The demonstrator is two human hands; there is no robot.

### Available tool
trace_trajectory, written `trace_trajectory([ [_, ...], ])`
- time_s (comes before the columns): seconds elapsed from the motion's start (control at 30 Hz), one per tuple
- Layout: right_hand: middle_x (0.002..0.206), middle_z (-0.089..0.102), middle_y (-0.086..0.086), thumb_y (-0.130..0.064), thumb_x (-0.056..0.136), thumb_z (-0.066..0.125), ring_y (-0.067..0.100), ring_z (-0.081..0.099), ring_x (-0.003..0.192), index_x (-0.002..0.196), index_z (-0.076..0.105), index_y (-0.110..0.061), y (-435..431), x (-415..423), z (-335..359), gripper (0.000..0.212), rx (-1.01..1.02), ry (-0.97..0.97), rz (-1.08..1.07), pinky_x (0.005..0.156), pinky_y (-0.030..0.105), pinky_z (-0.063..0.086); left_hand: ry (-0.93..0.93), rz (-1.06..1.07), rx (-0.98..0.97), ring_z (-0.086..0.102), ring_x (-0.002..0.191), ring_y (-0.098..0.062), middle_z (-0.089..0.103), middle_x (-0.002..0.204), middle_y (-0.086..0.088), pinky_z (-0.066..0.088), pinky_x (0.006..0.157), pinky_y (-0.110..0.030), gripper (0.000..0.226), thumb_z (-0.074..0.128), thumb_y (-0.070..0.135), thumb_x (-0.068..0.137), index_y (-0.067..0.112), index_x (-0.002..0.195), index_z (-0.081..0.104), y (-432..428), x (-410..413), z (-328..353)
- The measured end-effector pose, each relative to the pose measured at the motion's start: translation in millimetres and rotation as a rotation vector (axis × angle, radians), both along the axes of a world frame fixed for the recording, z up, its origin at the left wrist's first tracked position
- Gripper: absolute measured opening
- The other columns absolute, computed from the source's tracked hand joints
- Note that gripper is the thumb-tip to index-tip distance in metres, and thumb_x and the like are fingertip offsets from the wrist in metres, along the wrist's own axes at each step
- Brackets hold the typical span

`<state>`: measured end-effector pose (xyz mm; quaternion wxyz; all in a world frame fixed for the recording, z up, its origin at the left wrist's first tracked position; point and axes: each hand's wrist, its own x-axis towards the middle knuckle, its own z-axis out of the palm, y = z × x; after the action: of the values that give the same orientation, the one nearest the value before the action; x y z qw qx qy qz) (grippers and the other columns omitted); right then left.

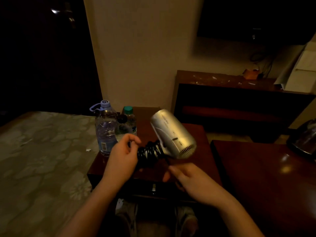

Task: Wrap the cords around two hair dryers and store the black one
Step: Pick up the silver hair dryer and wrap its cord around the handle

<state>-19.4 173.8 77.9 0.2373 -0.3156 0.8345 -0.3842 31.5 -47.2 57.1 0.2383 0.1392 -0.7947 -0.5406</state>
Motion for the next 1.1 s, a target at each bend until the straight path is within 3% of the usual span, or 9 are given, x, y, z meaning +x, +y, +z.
trace_trajectory([
  [0.1,0.070,0.063,-0.006,-0.043,0.100,0.050,0.005,0.057,0.060,0.096,0.072,-0.025,11.8,2.2,17.2,0.028,0.259,0.194,0.142,0.060,0.030,0.044,-0.241,0.142,-0.370,0.057,0.047,-0.017,0.061,0.062,0.002,0.053,0.051,-0.040,0.008,0.044,0.029,0.102,0.031,0.097,0.050,-9.3,3.0,-8.1],
  [0.2,0.075,0.066,-0.011,-0.048,0.093,0.057,0.007,0.062,0.069,0.095,0.067,-0.031,13.9,9.7,37.6,0.020,0.324,0.411,0.205,0.063,0.029,0.050,-0.410,-0.003,-0.691,0.063,0.058,-0.013,0.063,0.071,0.007,0.059,0.063,-0.043,0.008,0.038,0.039,0.101,0.035,0.103,0.045,-3.2,6.6,-3.2],
  [0.47,0.089,0.066,-0.029,-0.045,0.077,0.072,-0.007,0.062,0.084,0.086,0.066,-0.051,12.6,1.6,45.0,0.012,0.169,0.676,-0.052,0.073,0.025,0.055,-0.215,-0.527,-1.033,0.047,0.050,-0.012,0.046,0.059,0.006,0.047,0.056,-0.035,0.009,0.035,0.040,0.101,0.039,0.106,0.042,29.0,11.6,12.1],
  [0.6,0.077,0.070,-0.019,-0.056,0.086,0.057,0.000,0.064,0.072,0.077,0.070,-0.035,19.3,-14.2,29.4,0.026,0.009,0.556,-0.167,0.064,0.027,0.052,-0.098,-0.600,-0.829,0.050,0.050,-0.015,0.047,0.054,0.006,0.040,0.051,-0.029,0.008,0.045,0.031,0.097,0.038,0.100,0.049,25.8,16.9,8.7],
  [0.73,0.059,0.062,-0.018,-0.028,0.097,0.062,-0.004,0.055,0.056,0.066,0.063,-0.023,20.8,-30.3,8.8,0.031,-0.095,0.231,-0.184,0.061,0.019,0.043,0.072,-0.660,-0.254,0.044,0.049,-0.033,0.051,0.059,-0.012,0.033,0.049,-0.038,0.012,0.051,0.026,0.098,0.031,0.090,0.059,28.6,18.5,7.4],
  [0.8,0.060,0.060,-0.022,-0.017,0.098,0.060,-0.012,0.054,0.060,0.066,0.058,-0.030,14.2,-26.7,-14.8,0.034,-0.001,0.148,-0.139,0.066,0.009,0.040,0.158,-0.598,0.042,0.042,0.056,-0.041,0.051,0.068,-0.013,0.032,0.052,-0.045,0.013,0.052,0.031,0.096,0.030,0.087,0.062,35.4,15.7,8.0],
  [0.9,0.077,0.067,-0.014,-0.018,0.100,0.055,-0.014,0.058,0.074,0.077,0.061,-0.034,-5.9,1.1,-33.4,0.027,0.181,0.058,-0.026,0.066,0.000,0.034,0.159,-0.434,0.372,0.050,0.054,-0.029,0.055,0.072,-0.007,0.042,0.049,-0.034,0.019,0.051,0.027,0.098,0.023,0.083,0.063,45.3,8.9,9.3],
  [1.0,0.062,0.063,-0.015,-0.021,0.104,0.046,-0.007,0.055,0.058,0.067,0.059,-0.031,-22.7,16.8,-24.5,0.041,0.091,0.139,-0.049,0.060,0.012,0.038,0.022,-0.229,0.584,0.054,0.038,-0.021,0.055,0.063,-0.015,0.040,0.032,-0.022,0.025,0.040,0.020,0.108,0.007,0.092,0.055,50.2,4.4,7.8],
  [1.1,0.084,0.066,-0.007,-0.040,0.103,0.040,0.007,0.060,0.074,0.091,0.055,-0.027,-18.3,21.4,-17.6,0.023,0.186,0.213,-0.017,0.067,0.030,0.045,-0.166,-0.006,0.519,0.059,0.044,-0.023,0.063,0.071,-0.018,0.039,0.035,-0.023,0.022,0.037,0.019,0.108,0.010,0.099,0.054,41.4,-1.6,-3.6],
])
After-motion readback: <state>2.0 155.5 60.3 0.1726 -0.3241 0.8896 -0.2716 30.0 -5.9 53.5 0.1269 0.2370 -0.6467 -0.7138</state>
